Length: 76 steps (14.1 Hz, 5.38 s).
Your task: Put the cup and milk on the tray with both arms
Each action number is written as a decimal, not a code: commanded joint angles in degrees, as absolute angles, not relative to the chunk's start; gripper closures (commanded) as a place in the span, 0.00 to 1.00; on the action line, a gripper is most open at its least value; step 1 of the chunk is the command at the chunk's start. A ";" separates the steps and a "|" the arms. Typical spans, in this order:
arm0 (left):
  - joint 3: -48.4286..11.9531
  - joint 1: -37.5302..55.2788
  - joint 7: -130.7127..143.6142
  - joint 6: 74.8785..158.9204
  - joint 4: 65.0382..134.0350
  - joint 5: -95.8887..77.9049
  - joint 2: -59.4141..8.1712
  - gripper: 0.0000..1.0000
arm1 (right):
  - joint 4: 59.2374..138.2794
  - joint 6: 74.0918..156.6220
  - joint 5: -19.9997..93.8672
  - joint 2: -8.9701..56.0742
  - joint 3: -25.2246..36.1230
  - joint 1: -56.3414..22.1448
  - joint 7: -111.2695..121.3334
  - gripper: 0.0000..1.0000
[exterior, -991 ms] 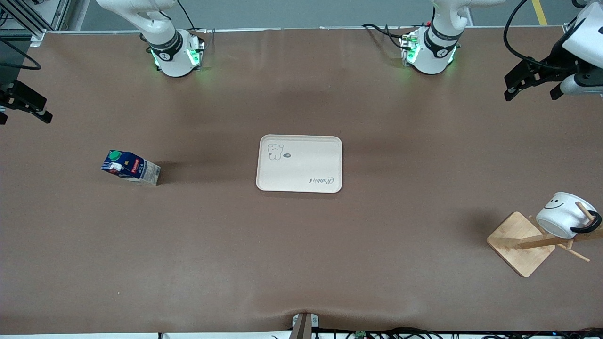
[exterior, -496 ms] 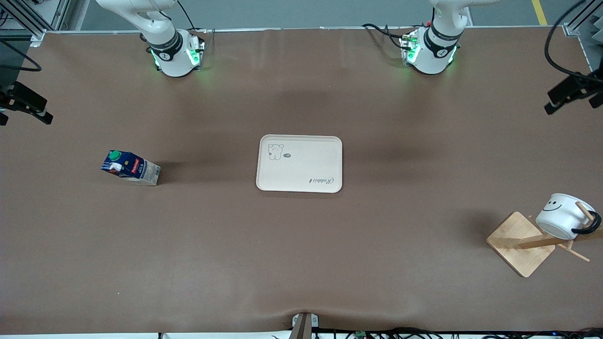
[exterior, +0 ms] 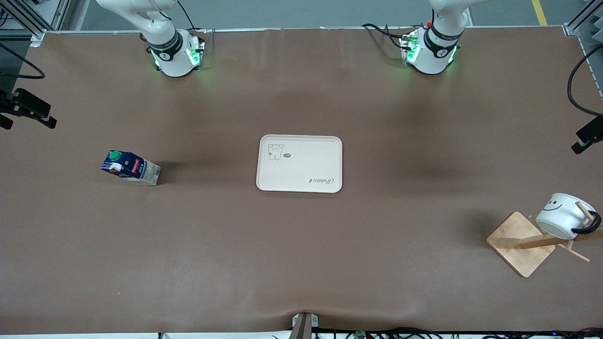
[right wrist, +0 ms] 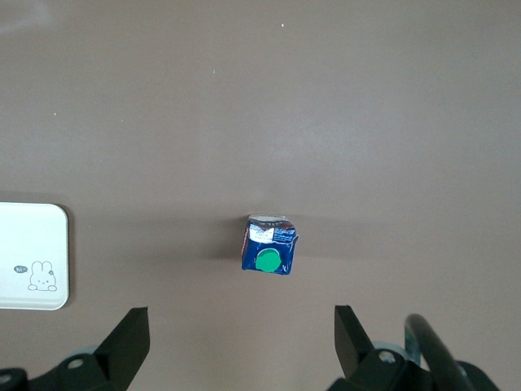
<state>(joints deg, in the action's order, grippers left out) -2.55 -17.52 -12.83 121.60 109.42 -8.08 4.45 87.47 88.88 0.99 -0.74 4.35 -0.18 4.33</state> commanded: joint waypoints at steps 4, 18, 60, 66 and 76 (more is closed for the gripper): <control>-3.08 -19.41 -26.85 134.02 113.20 -17.72 0.45 0.00 | 86.66 88.15 1.05 0.09 3.87 0.70 4.31 0.00; -2.99 -23.47 -60.20 138.52 110.92 -47.28 -11.60 0.20 | 86.49 88.77 0.97 1.85 3.87 0.35 4.92 0.00; -8.17 -21.18 -51.44 136.15 124.10 -42.38 4.39 1.00 | 86.57 90.27 4.39 19.07 3.96 3.25 2.65 0.00; -17.82 -21.18 -26.34 132.81 122.08 -26.21 5.63 1.00 | 86.66 91.05 4.31 19.42 3.87 3.08 -3.78 0.00; -38.58 -12.60 14.81 122.44 101.88 -5.74 -14.31 1.00 | 96.15 101.16 0.98 17.32 3.87 3.34 -2.29 0.00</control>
<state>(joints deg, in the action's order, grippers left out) -38.00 -16.89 8.82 125.93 108.76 -10.19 -7.22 93.82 100.43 3.09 19.52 4.55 3.10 -2.78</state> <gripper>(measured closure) 0.916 0.000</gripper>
